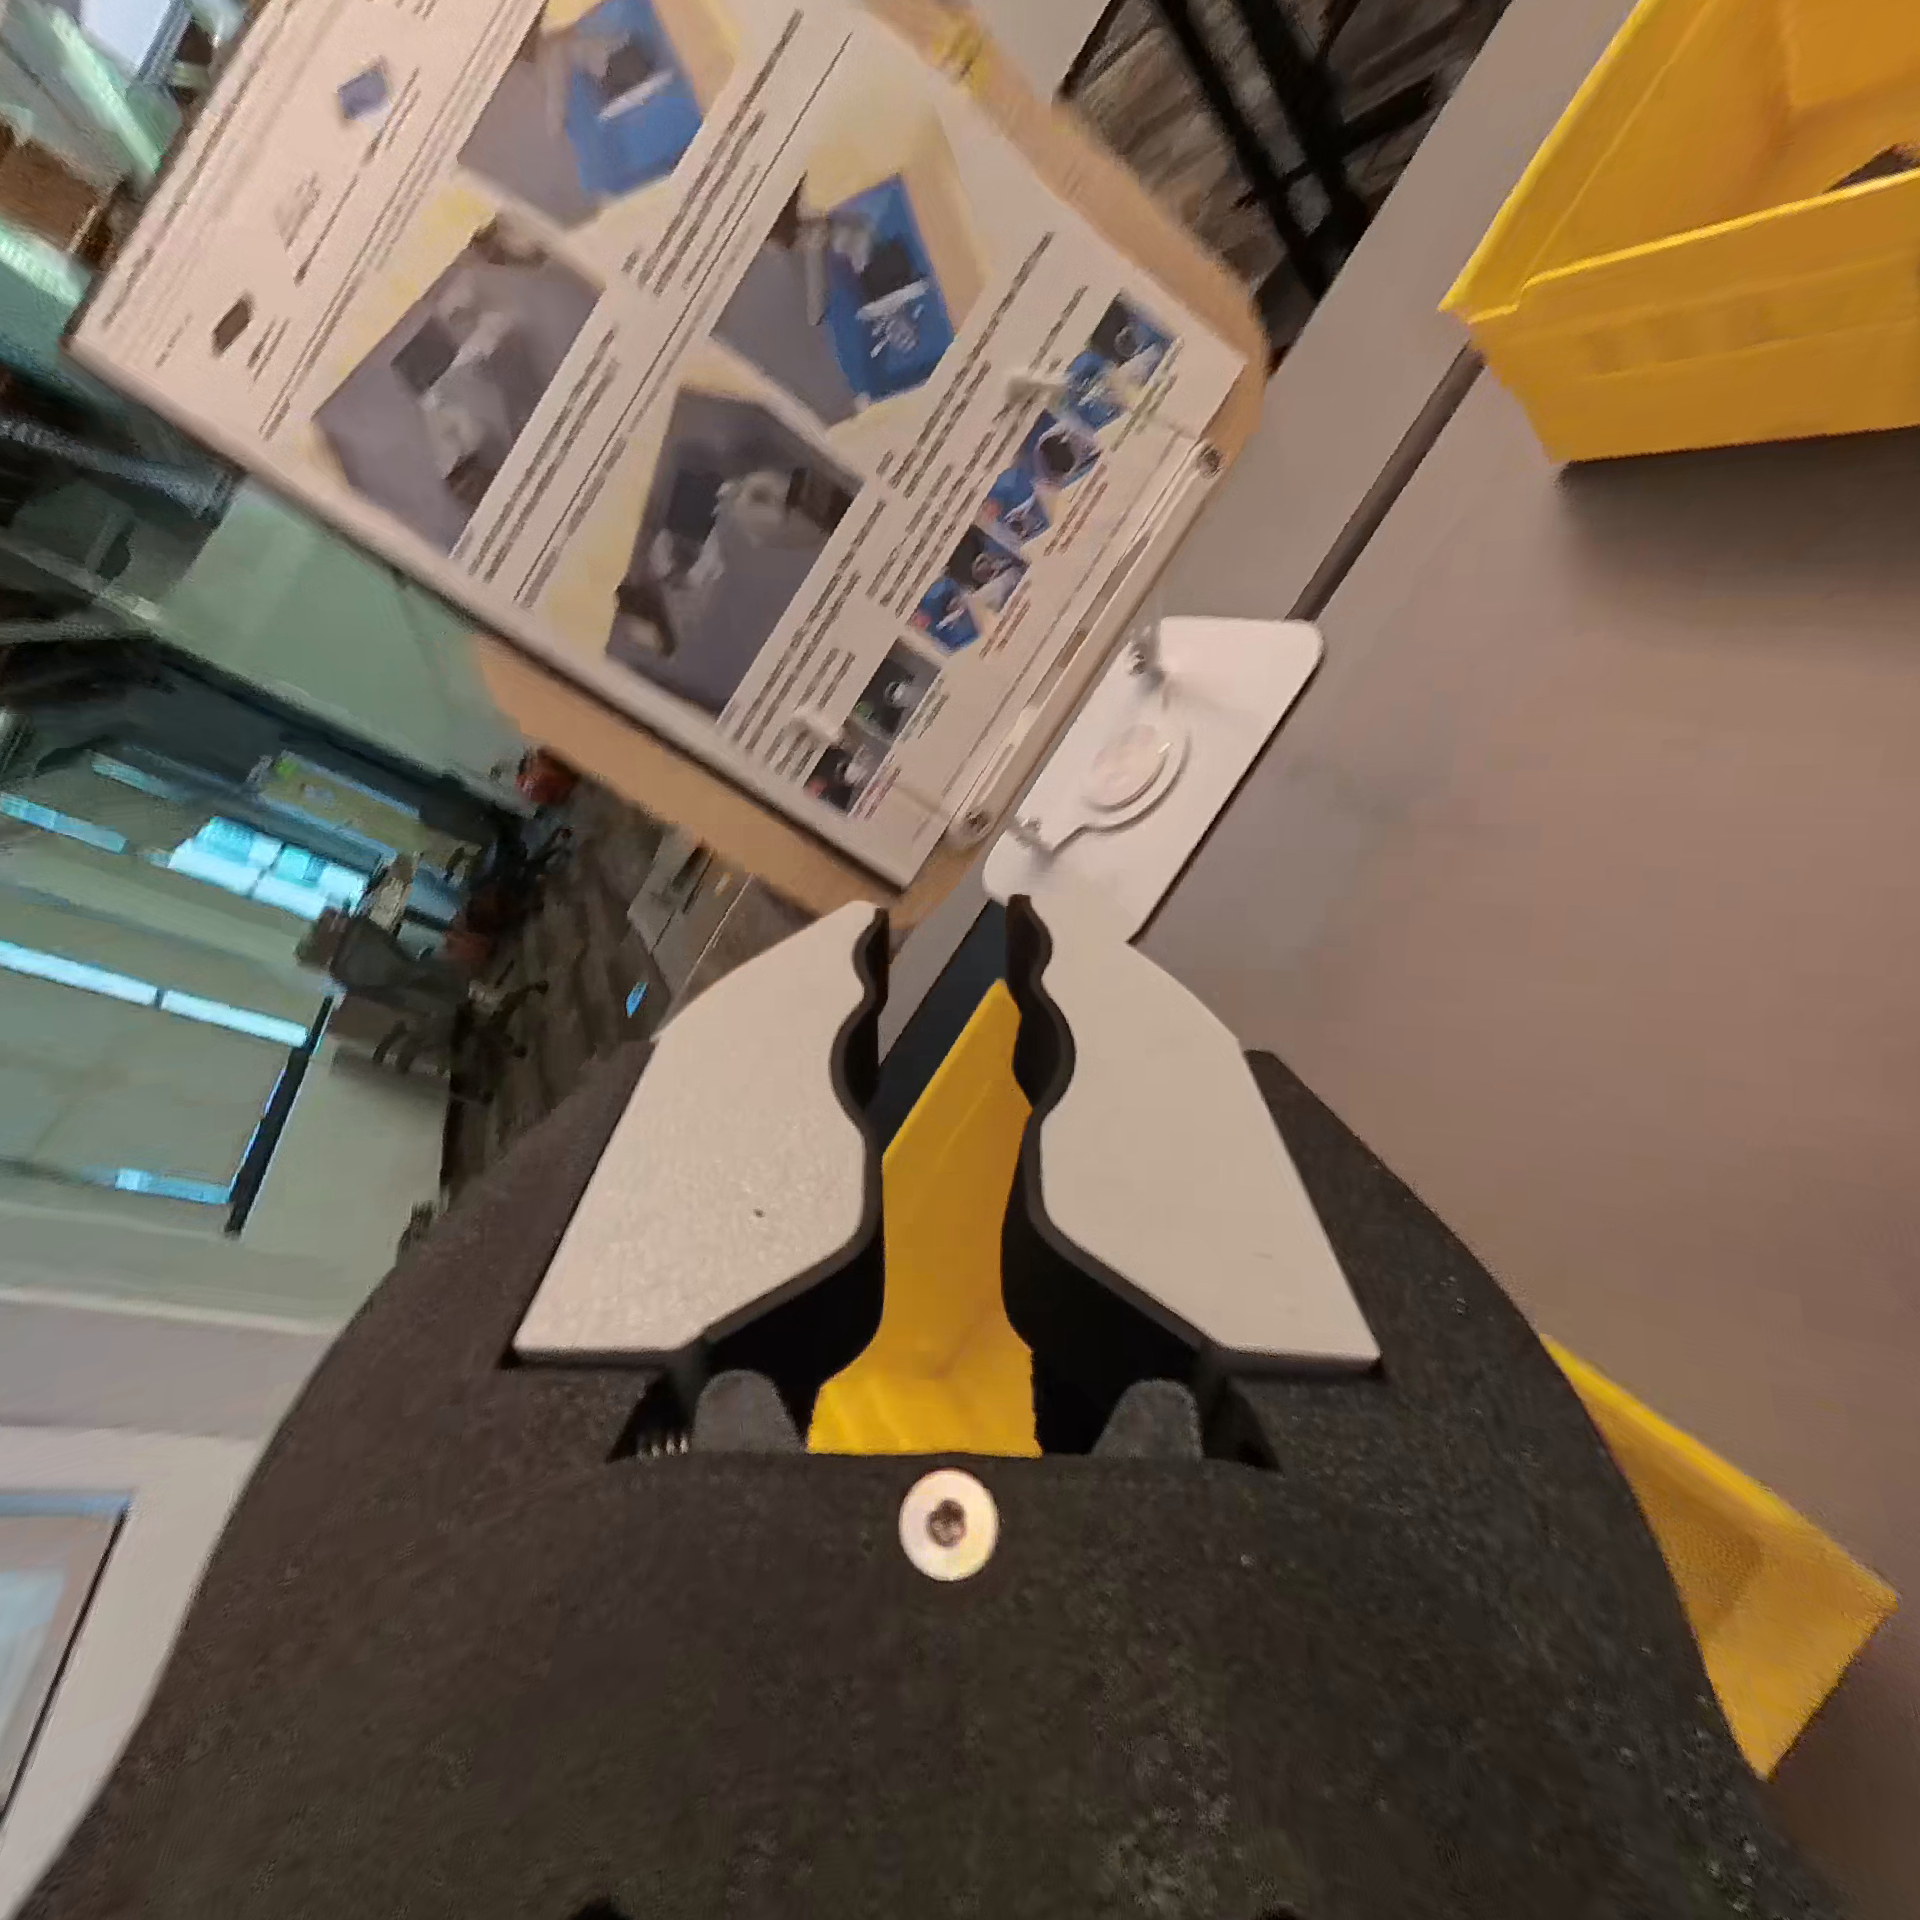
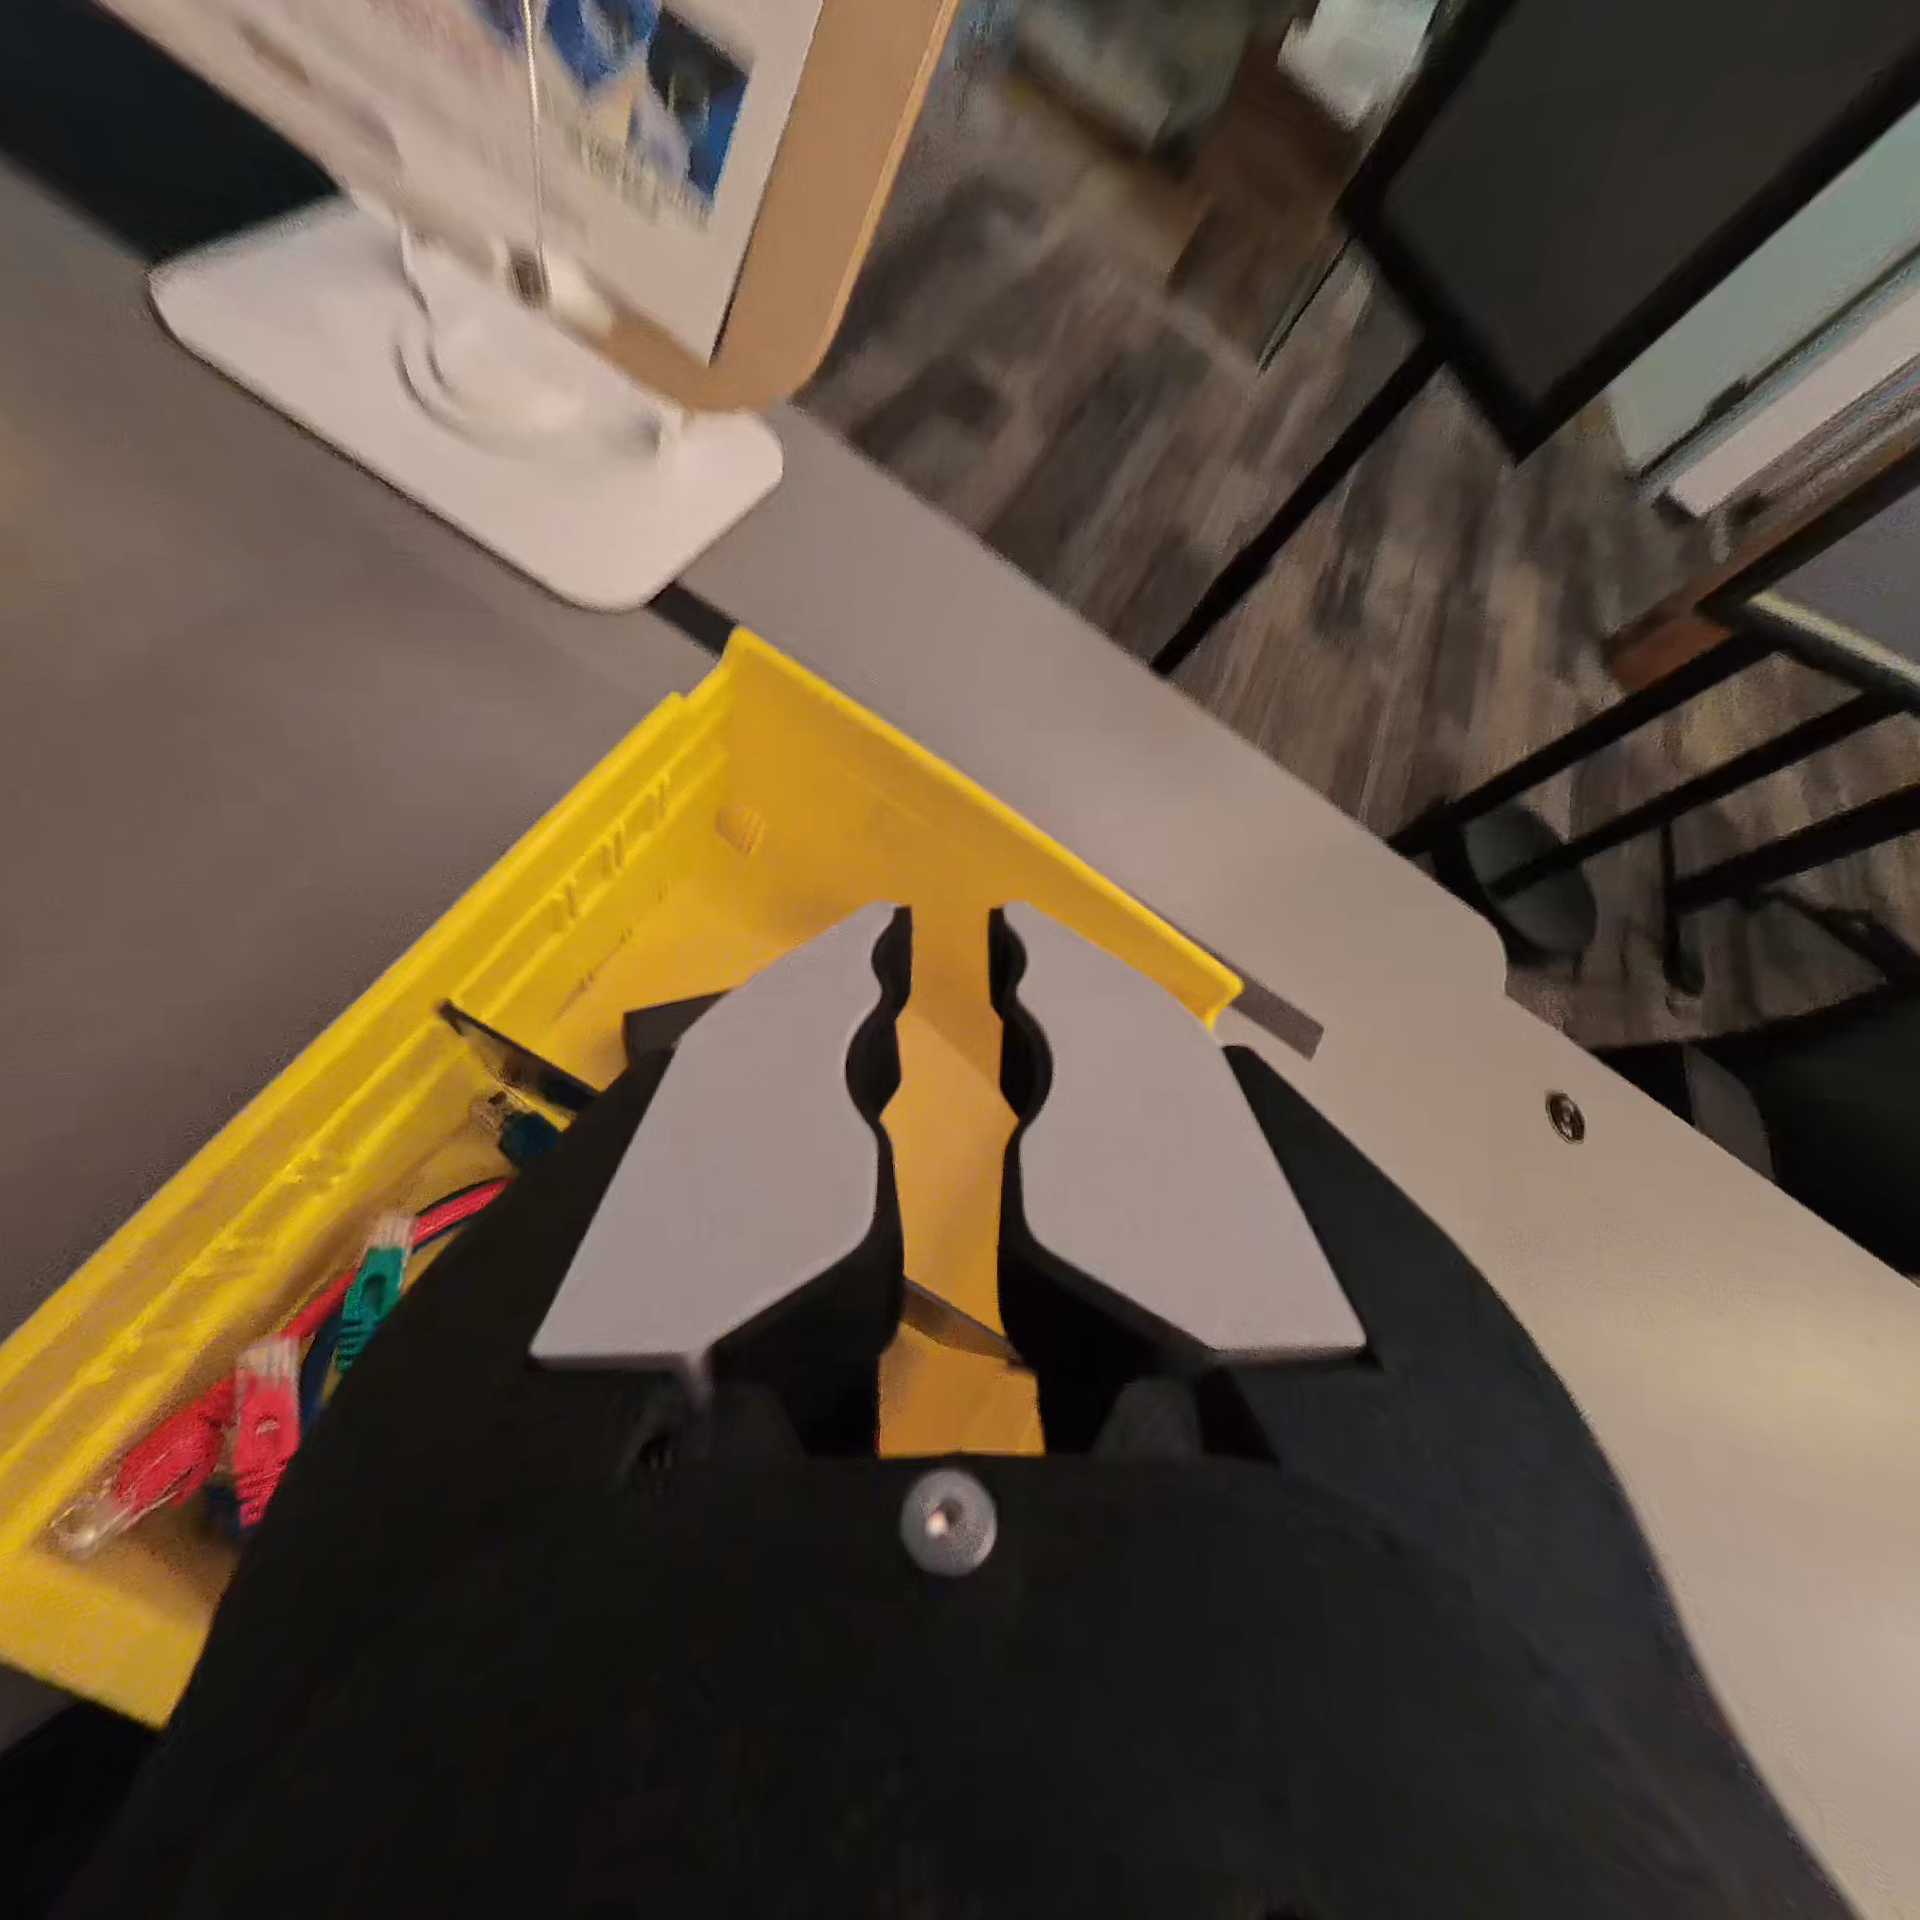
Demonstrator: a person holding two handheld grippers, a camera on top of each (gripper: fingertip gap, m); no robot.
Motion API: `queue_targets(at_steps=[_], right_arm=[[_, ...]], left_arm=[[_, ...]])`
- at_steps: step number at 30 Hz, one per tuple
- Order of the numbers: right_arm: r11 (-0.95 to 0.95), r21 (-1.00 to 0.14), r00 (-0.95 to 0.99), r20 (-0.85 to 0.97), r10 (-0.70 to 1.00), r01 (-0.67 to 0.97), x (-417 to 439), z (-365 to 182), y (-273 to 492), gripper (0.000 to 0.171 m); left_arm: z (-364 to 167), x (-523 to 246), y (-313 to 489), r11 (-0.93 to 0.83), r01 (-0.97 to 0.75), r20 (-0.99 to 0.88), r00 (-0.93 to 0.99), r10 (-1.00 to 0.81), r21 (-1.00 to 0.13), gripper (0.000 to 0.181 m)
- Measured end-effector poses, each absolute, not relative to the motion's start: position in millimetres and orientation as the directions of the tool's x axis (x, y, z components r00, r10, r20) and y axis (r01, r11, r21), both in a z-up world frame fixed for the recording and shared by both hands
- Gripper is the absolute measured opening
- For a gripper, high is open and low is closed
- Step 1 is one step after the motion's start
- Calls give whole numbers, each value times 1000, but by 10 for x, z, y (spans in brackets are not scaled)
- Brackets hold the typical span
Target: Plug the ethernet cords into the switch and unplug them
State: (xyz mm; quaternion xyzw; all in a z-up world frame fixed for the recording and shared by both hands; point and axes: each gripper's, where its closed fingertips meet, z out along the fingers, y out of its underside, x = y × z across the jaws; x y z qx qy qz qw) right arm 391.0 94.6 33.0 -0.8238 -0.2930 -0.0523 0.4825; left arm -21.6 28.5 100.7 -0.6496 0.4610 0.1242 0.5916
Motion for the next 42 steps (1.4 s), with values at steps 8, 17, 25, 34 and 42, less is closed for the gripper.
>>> queue_targets(at_steps=[8,17,25,34,42], right_arm=[[-703,-671,960,49,274,235,4980,-254,263,57],[-905,-380,953,-150,263,189,4918,-1025,191,40],[-973,-109,967,-131,218,205,4906,-1410,42,7],[-969,-42,956,-158,248,244,4744,-1404,-84,7],[-932,105,929,-180,324,346,4264,-1386,-191,5]], left_arm=[[462,-1957,204,-553,-508,-428,860,-280,-660,30],[-150,-2380,284,-801,-116,-10,991,-136,-587,50],[-773,-2485,242,-927,-67,113,987,-116,-370,46],[-1050,-2376,168,-954,-198,65,974,-217,-223,8],[-1078,-1928,182,-932,-340,-19,940,-340,-126,12]])
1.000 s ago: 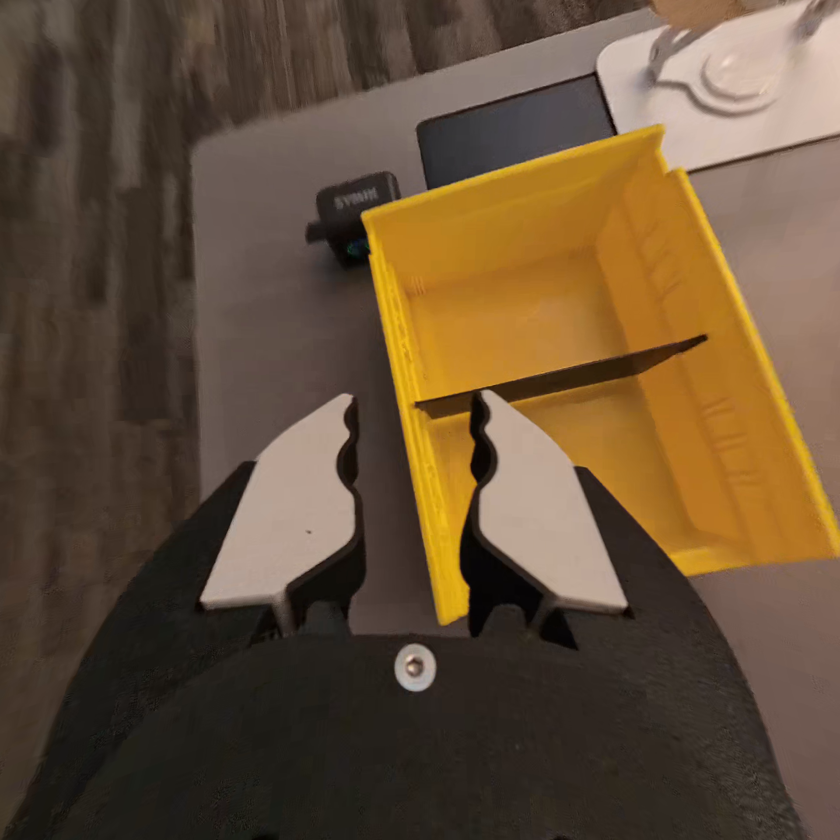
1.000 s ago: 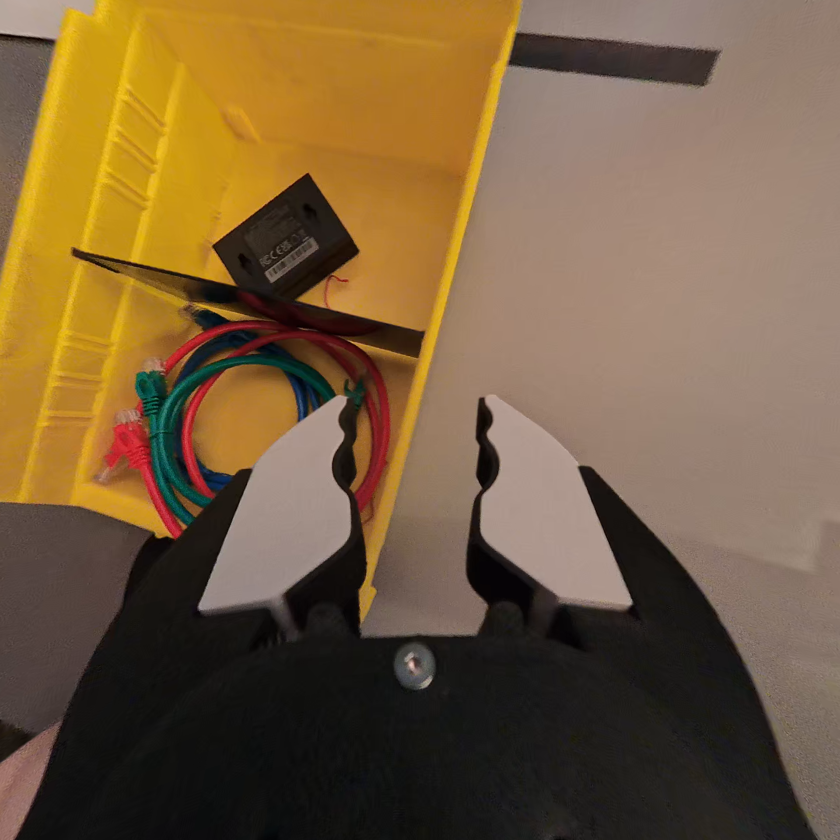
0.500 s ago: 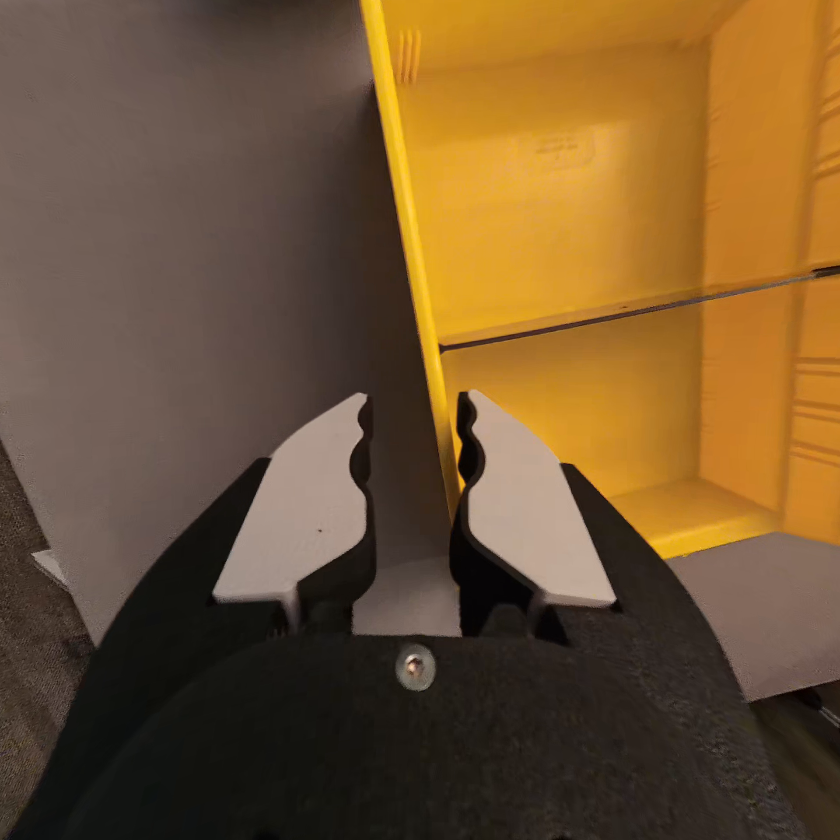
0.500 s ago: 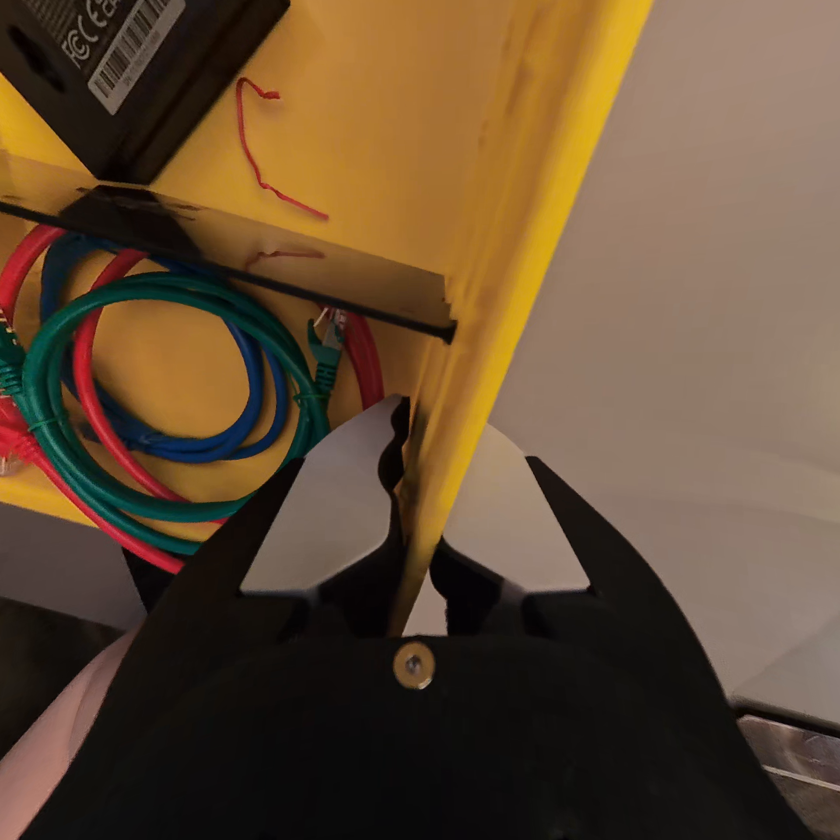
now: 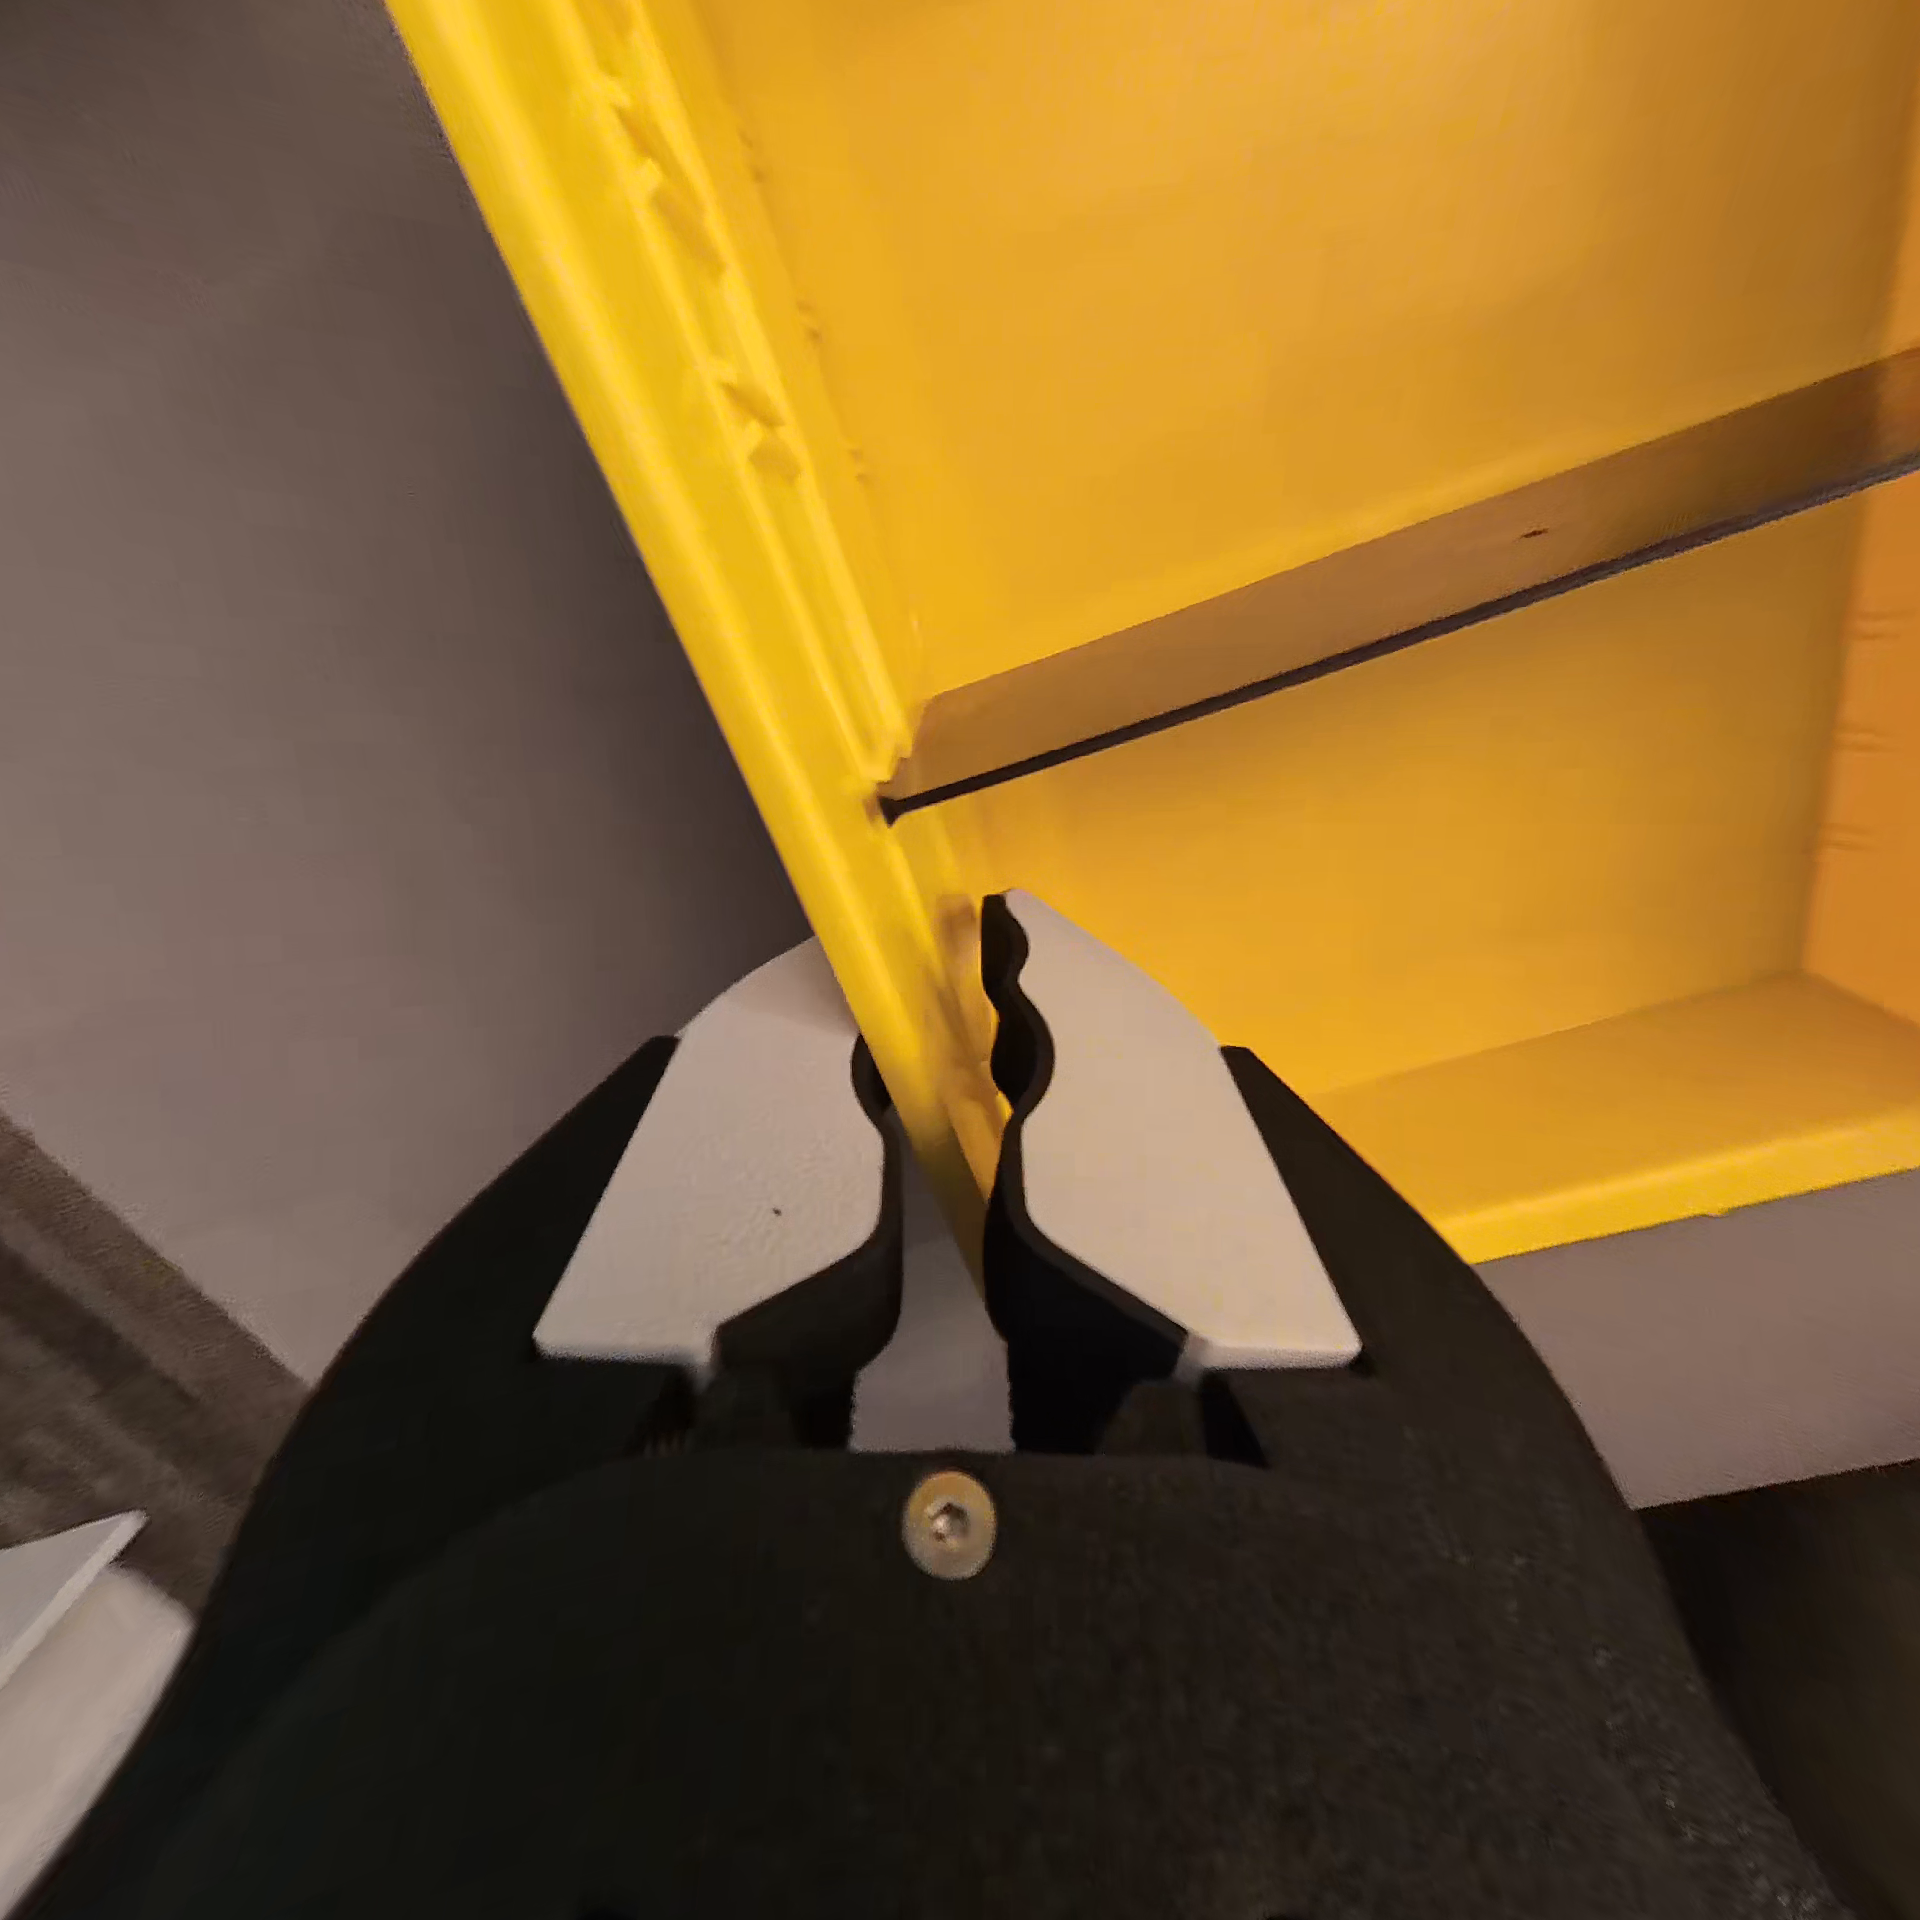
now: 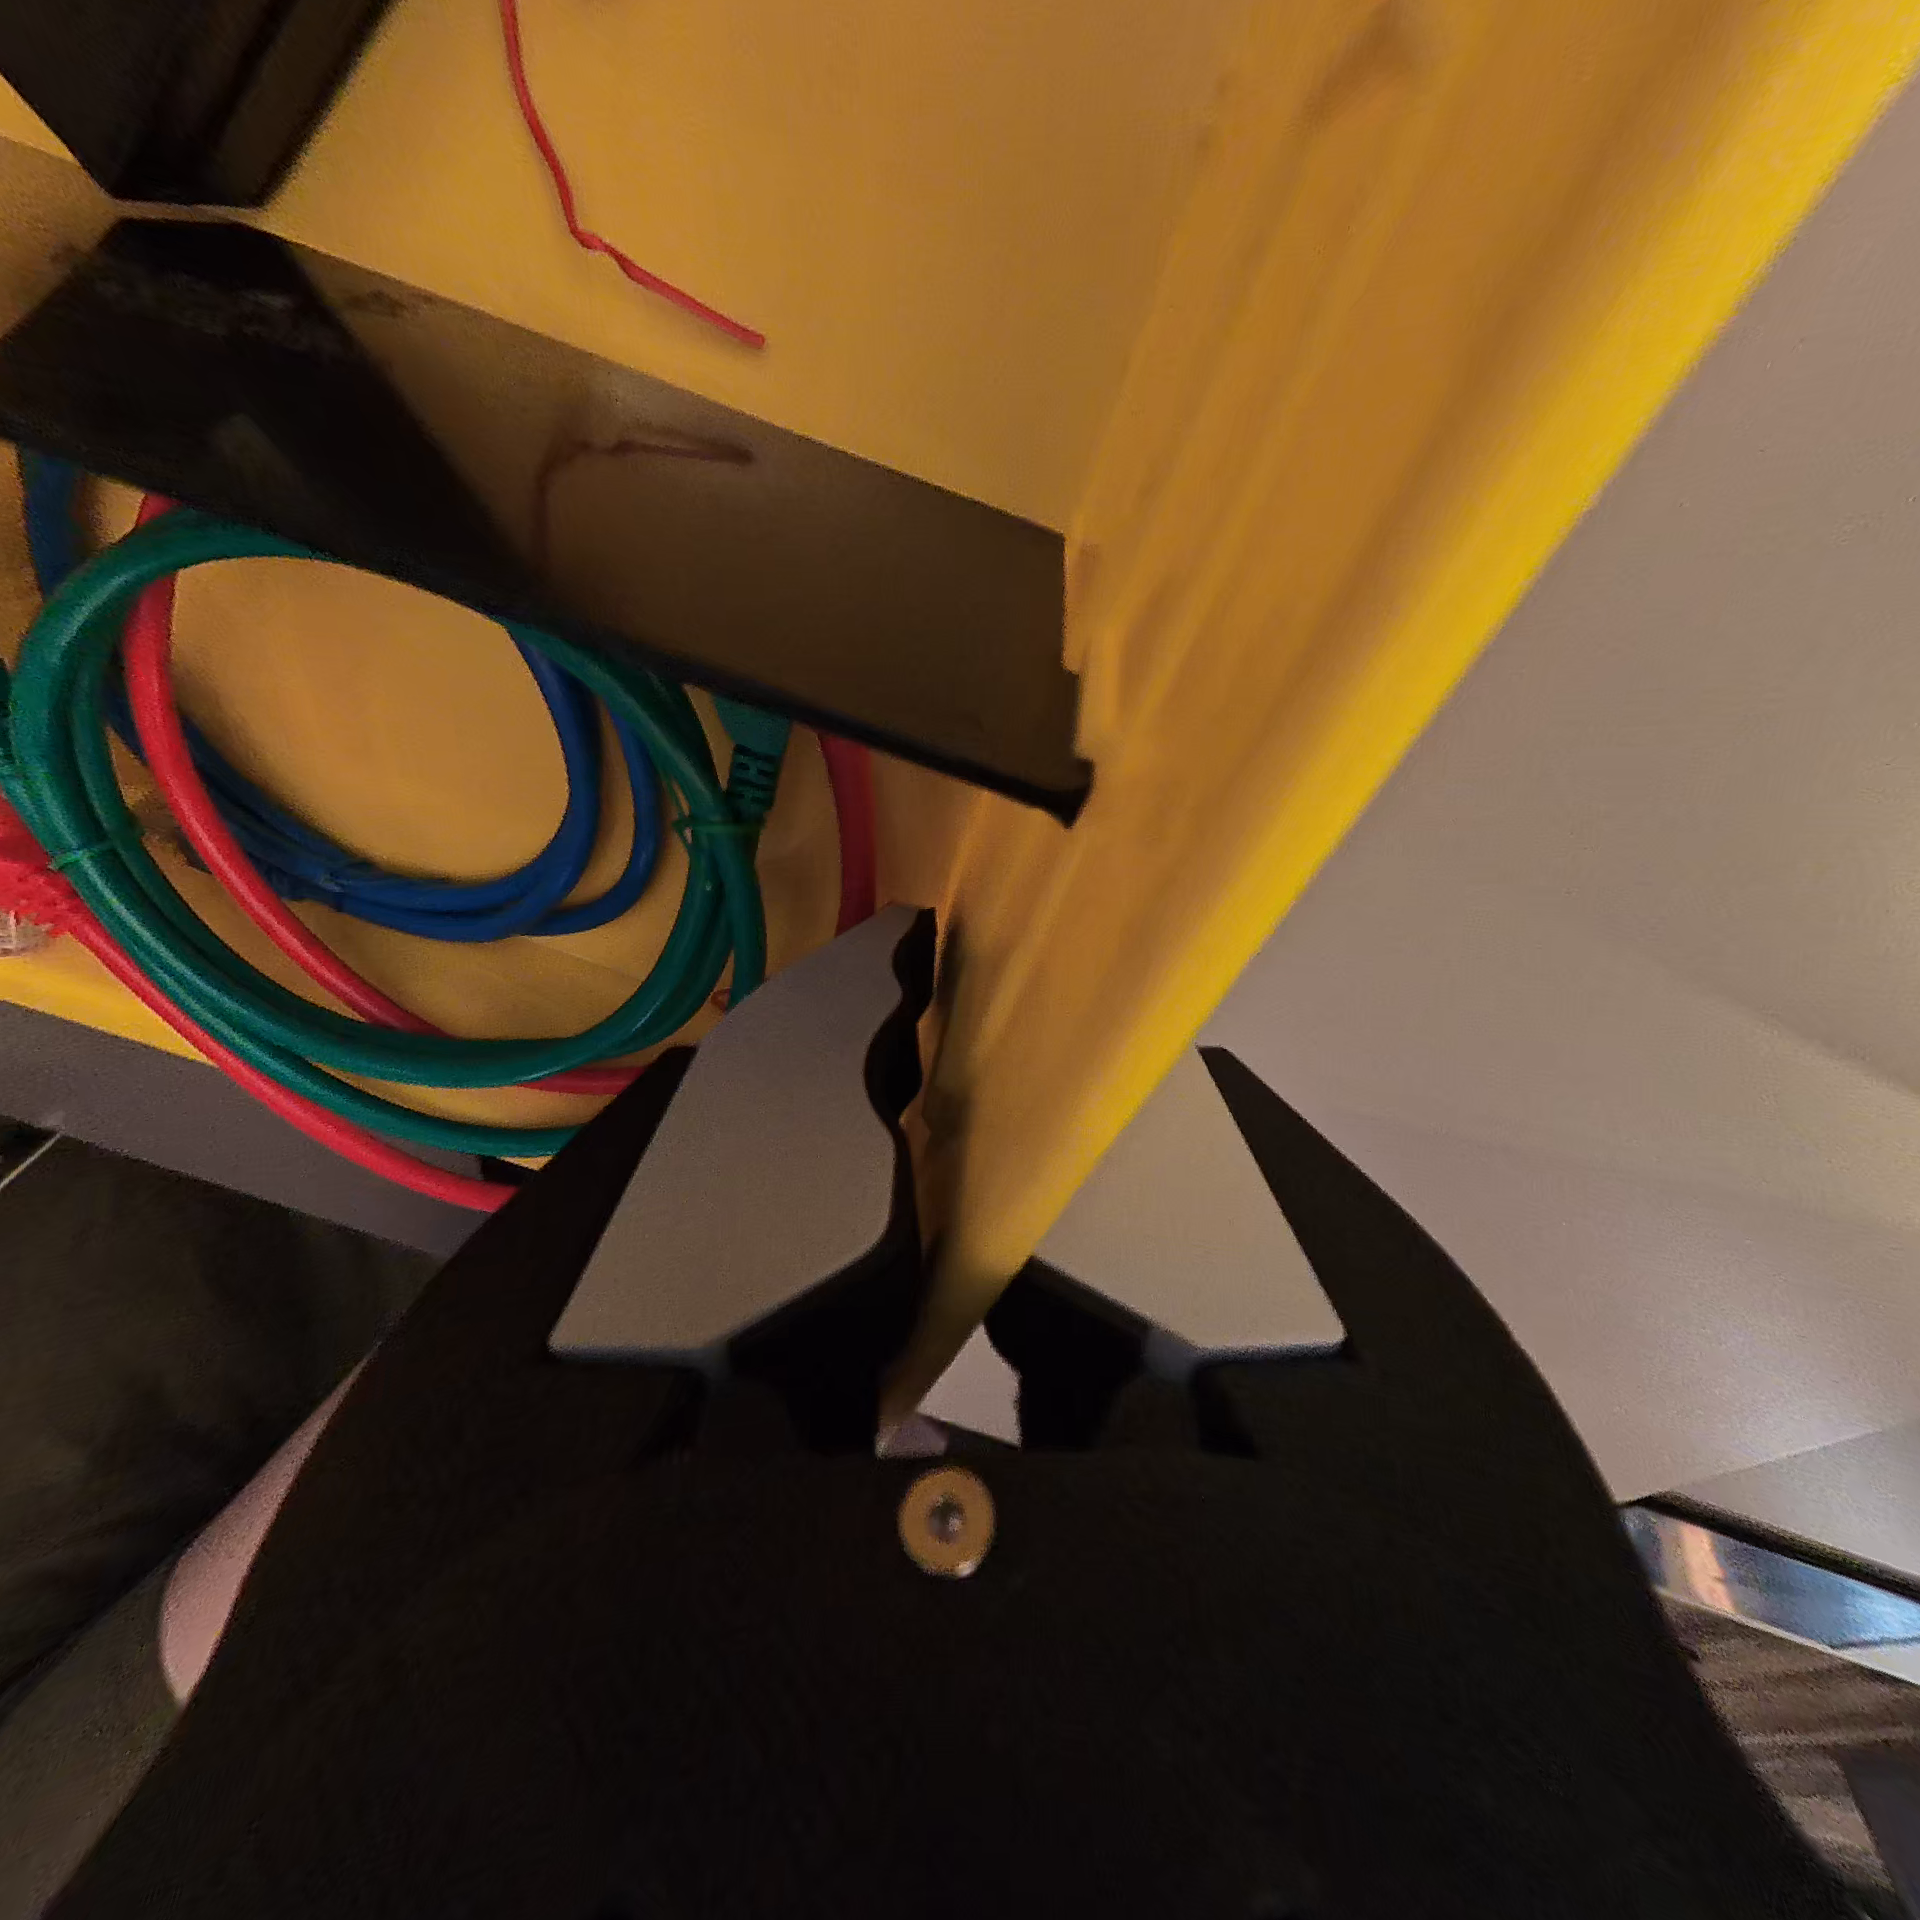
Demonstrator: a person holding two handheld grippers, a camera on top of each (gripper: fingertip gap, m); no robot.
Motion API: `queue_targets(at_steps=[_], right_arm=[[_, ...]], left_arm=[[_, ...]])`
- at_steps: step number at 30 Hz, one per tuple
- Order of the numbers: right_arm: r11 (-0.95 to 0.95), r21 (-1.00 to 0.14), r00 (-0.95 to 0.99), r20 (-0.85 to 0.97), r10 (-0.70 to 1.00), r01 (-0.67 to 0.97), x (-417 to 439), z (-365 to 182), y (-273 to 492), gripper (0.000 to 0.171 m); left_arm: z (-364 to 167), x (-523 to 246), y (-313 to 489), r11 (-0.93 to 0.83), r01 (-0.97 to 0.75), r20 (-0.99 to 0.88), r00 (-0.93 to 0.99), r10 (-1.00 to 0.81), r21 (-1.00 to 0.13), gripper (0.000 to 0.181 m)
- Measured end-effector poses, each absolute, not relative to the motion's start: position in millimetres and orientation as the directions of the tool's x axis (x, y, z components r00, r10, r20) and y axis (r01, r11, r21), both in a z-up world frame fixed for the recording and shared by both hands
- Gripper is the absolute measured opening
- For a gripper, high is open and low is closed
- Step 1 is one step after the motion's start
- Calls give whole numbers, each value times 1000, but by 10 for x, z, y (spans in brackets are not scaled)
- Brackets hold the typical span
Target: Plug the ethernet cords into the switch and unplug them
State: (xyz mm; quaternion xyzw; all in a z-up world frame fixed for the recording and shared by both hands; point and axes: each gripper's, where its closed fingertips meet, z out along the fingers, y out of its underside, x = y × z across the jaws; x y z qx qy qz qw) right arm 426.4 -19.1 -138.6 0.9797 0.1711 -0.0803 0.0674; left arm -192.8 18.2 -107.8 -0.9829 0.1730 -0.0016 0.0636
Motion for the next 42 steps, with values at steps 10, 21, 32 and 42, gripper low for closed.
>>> queue_targets(at_steps=[10,21,32,42], right_arm=[[-878,283,915,-235,328,387,3531,-1370,-346,8],[-873,203,887,-240,394,443,3264,-1328,-268,22],[-884,-360,897,-211,388,297,2976,-151,-593,23],[-614,-641,697,-168,697,460,936,-22,-652,36]], left_arm=[[-1085,-1384,9,-887,-461,-86,884,-460,6,26],[-882,-1289,-100,-878,-470,-56,883,-467,-90,36],[-103,-1378,-260,-765,-487,-116,865,-488,-422,42],[160,-1287,-313,-633,-524,-100,809,-579,-570,43]])
